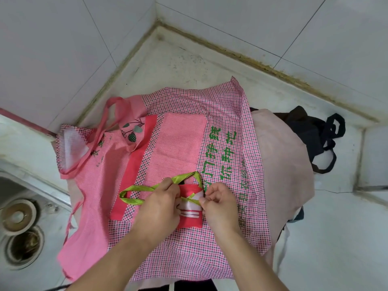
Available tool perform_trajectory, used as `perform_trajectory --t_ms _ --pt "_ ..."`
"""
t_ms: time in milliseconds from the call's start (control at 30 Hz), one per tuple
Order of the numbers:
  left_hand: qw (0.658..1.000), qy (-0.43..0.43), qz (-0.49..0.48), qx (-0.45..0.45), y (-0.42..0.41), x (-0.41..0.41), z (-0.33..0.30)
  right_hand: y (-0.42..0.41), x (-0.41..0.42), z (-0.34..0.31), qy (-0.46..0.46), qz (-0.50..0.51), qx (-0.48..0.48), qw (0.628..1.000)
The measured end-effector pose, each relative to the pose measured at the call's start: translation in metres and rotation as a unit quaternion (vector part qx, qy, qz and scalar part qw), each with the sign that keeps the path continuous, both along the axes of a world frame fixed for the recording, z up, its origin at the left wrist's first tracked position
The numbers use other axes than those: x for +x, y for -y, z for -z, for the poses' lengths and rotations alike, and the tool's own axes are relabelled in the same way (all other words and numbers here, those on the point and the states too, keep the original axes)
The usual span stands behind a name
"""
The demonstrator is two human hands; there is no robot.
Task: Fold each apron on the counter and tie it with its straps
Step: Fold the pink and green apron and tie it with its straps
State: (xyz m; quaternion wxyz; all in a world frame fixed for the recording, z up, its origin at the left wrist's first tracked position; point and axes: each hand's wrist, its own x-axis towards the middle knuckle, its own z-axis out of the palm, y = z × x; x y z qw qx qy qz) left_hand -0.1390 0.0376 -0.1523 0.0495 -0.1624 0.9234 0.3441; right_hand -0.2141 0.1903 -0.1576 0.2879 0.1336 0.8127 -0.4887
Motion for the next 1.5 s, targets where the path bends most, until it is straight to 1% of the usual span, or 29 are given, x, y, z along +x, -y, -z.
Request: perform_trajectory --t_ms 100,167,233,367,400,467,567,633,667,767,800,833,900,933,1000,1067,1133,1200,1233,1267,1300,1333,1367,1400,1433,1467,1500 --pt "1.000 0.002 0.002 0.015 0.001 0.002 0.000 -0.004 0.001 0.002 -0.004 -0.025 0.027 0.999" --pt "0.999 0.005 -0.009 0.052 0.006 0.002 0.001 -0.007 -0.001 0.001 0.007 -0.055 0.050 0.997" --pt "0.995 0.013 -0.029 0.099 0.010 0.003 -0.001 -0.007 -0.005 -0.005 0.026 -0.078 0.052 0.995" --pt "0.980 0.060 -0.078 0.175 0.014 0.006 -0.007 0.005 -0.005 -0.018 0.031 -0.194 0.110 0.974" --pt "0.974 0.074 -0.097 0.193 0.014 0.005 -0.005 0.008 -0.006 -0.018 0.035 -0.198 0.100 0.974" --pt "0.961 0.098 -0.132 0.220 0.016 0.004 -0.005 0.011 -0.009 -0.019 0.050 -0.191 0.042 0.979" --pt "0.954 0.107 -0.164 0.228 0.018 -0.002 -0.018 0.013 -0.011 -0.033 0.051 -0.177 0.006 0.983" --pt "0.949 0.089 -0.198 0.229 0.021 -0.009 -0.032 0.015 -0.010 -0.045 0.010 -0.170 0.000 0.985" --pt "0.940 0.080 -0.217 0.250 0.024 -0.013 -0.040 0.016 -0.008 -0.053 -0.015 -0.168 -0.004 0.986" --pt "0.901 0.072 -0.228 0.362 0.033 -0.023 -0.073 0.024 -0.003 -0.087 -0.084 -0.172 -0.019 0.981" --pt "0.900 0.066 -0.218 0.373 0.034 -0.026 -0.083 0.026 -0.001 -0.098 -0.106 -0.178 -0.022 0.978" --pt "0.906 0.053 -0.205 0.368 0.035 -0.027 -0.094 0.029 0.002 -0.108 -0.131 -0.187 -0.016 0.974" --pt "0.913 0.012 -0.179 0.366 0.036 -0.028 -0.116 0.033 0.009 -0.127 -0.204 -0.217 0.007 0.955" --pt "0.910 -0.009 -0.168 0.378 0.037 -0.027 -0.127 0.035 0.012 -0.135 -0.245 -0.240 0.024 0.939" --pt "0.902 -0.038 -0.151 0.404 0.041 -0.024 -0.149 0.038 0.021 -0.152 -0.297 -0.289 0.055 0.909" --pt "0.893 -0.056 -0.135 0.427 0.046 -0.018 -0.170 0.040 0.031 -0.168 -0.319 -0.303 0.074 0.895" --pt "0.883 -0.078 -0.125 0.446 0.050 -0.016 -0.188 0.042 0.039 -0.178 -0.332 -0.285 0.089 0.895" --pt "0.859 -0.095 -0.136 0.484 0.051 -0.013 -0.209 0.046 0.048 -0.196 -0.329 -0.265 0.109 0.900" --pt "0.845 -0.097 -0.142 0.506 0.050 -0.012 -0.218 0.047 0.053 -0.206 -0.312 -0.262 0.108 0.907" --pt "0.834 -0.101 -0.138 0.524 0.049 -0.009 -0.230 0.047 0.057 -0.219 -0.291 -0.259 0.094 0.916" --pt "0.826 -0.106 -0.128 0.538 0.049 -0.004 -0.242 0.047 0.060 -0.234 -0.255 -0.258 0.057 0.930" --pt "0.818 -0.111 -0.116 0.553 0.048 0.001 -0.252 0.046 0.061 -0.247 -0.217 -0.256 -0.006 0.942" --pt "0.813 -0.121 -0.097 0.561 0.049 0.007 -0.263 0.045 0.063 -0.262 -0.177 -0.248 -0.096 0.948" --pt "0.812 -0.127 -0.080 0.565 0.049 0.012 -0.270 0.045 0.062 -0.274 -0.137 -0.227 -0.192 0.945" --pt "0.813 -0.132 -0.061 0.563 0.050 0.018 -0.279 0.046 0.062 -0.289 -0.101 -0.182 -0.284 0.936" --pt "0.816 -0.137 -0.044 0.560 0.052 0.024 -0.288 0.049 0.063 -0.303 -0.075 -0.131 -0.363 0.919" --pt "0.819 -0.143 -0.030 0.555 0.054 0.032 -0.298 0.054 0.065 -0.316 -0.068 -0.091 -0.415 0.903"
